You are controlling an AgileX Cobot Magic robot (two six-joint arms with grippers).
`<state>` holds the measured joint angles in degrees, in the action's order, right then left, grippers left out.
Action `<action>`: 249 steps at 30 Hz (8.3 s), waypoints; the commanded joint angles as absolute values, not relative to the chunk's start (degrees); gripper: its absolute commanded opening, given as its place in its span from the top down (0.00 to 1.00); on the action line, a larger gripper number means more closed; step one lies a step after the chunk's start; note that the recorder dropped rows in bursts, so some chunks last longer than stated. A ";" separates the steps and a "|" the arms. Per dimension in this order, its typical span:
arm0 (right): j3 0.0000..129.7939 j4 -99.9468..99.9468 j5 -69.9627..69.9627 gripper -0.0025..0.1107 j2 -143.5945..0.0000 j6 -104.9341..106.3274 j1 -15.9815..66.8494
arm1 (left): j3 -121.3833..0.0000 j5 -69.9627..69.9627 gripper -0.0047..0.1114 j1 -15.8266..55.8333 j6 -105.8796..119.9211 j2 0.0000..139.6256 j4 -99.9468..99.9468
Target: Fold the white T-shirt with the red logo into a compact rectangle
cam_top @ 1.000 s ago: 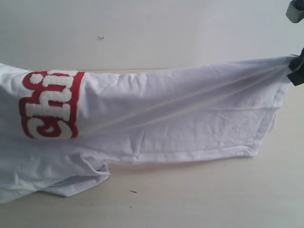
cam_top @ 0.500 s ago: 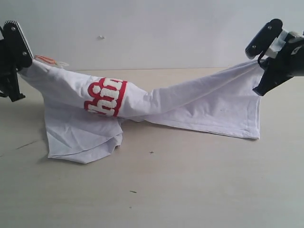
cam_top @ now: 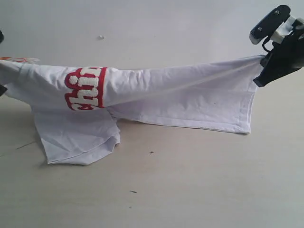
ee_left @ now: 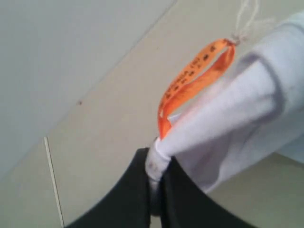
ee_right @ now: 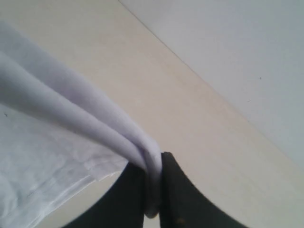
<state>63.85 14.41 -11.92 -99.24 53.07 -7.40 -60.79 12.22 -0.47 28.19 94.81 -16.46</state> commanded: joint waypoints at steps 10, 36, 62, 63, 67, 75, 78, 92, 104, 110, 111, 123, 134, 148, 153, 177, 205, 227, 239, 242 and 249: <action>64.37 19.53 -28.63 0.98 -83.39 47.30 -7.49 | -66.40 39.61 0.96 -2.58 48.21 75.93 16.94; 59.20 21.46 -60.31 0.98 -60.52 29.85 -9.33 | -66.65 62.38 0.96 -6.78 15.22 49.23 12.79; 62.13 15.94 -17.33 0.98 -98.45 43.02 -9.33 | -66.65 20.22 0.96 -6.78 26.09 89.60 3.46; 62.86 15.94 -16.35 0.98 -99.48 43.02 -9.33 | -66.65 18.36 0.96 -6.78 26.09 90.96 3.46; 64.00 16.04 -13.35 0.98 -100.78 42.80 -9.33 | -66.65 15.01 0.96 -6.78 27.08 92.87 3.34; 66.97 17.17 -22.76 0.98 -97.42 39.92 -9.33 | -66.65 21.98 0.96 -6.78 26.98 88.86 3.63; 68.23 20.00 -31.12 0.98 -95.85 39.70 -9.45 | -66.65 29.92 0.96 -6.78 27.27 86.16 4.88; 68.36 23.49 -55.40 0.98 -78.17 32.49 -9.45 | -66.65 63.29 0.96 -7.49 21.32 71.44 7.42; 53.19 23.61 -56.50 0.98 -55.37 28.22 -9.32 | -58.67 69.96 0.96 -7.26 16.00 50.00 14.16; 47.85 23.27 -53.70 0.98 -54.50 28.33 -9.32 | -54.08 69.69 0.96 -3.84 16.69 50.31 6.07; 47.83 21.99 -52.74 0.98 -56.40 28.20 -9.32 | -54.08 66.33 0.96 -3.77 16.69 51.84 3.58; 50.90 20.76 -10.49 0.98 -93.61 31.80 -9.32 | -53.97 6.13 0.96 -4.02 21.92 81.88 1.74; 70.78 20.45 -15.39 0.98 -114.20 36.16 -9.32 | -61.06 -9.29 0.96 -4.02 24.23 107.52 1.74; 75.86 20.57 5.19 0.98 -120.86 40.48 -9.32 | -69.12 -30.34 0.54 -4.02 23.84 119.74 1.74; 81.35 24.02 -2.60 0.89 -122.92 39.95 -9.32 | -74.86 -15.95 0.47 -4.02 16.35 121.79 1.74; 105.01 30.15 -37.70 0.53 -126.04 24.38 -14.11 | -86.96 13.95 0.47 -4.43 19.31 122.45 1.64; 120.38 34.11 -57.46 0.49 -128.76 22.73 -17.95 | -86.96 17.43 0.47 -4.43 22.27 122.45 1.64; 117.38 21.97 -69.39 0.98 -140.19 35.15 -11.43 | -87.20 18.18 0.47 -4.03 22.27 122.10 1.89; 117.38 14.06 -49.22 0.98 -142.09 25.18 -8.36 | -87.45 16.93 0.47 -4.03 22.27 122.10 1.89; 117.38 12.34 -49.14 0.98 -142.64 23.60 -8.27 | -87.45 16.93 0.47 -4.03 22.27 122.10 1.89; 117.38 7.50 -47.78 0.98 -145.76 19.10 -8.27 | -87.45 18.28 0.47 -4.03 22.27 122.10 1.89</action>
<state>117.50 9.44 -48.24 -144.22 20.00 -8.41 -87.08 18.19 -4.32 22.28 122.55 1.43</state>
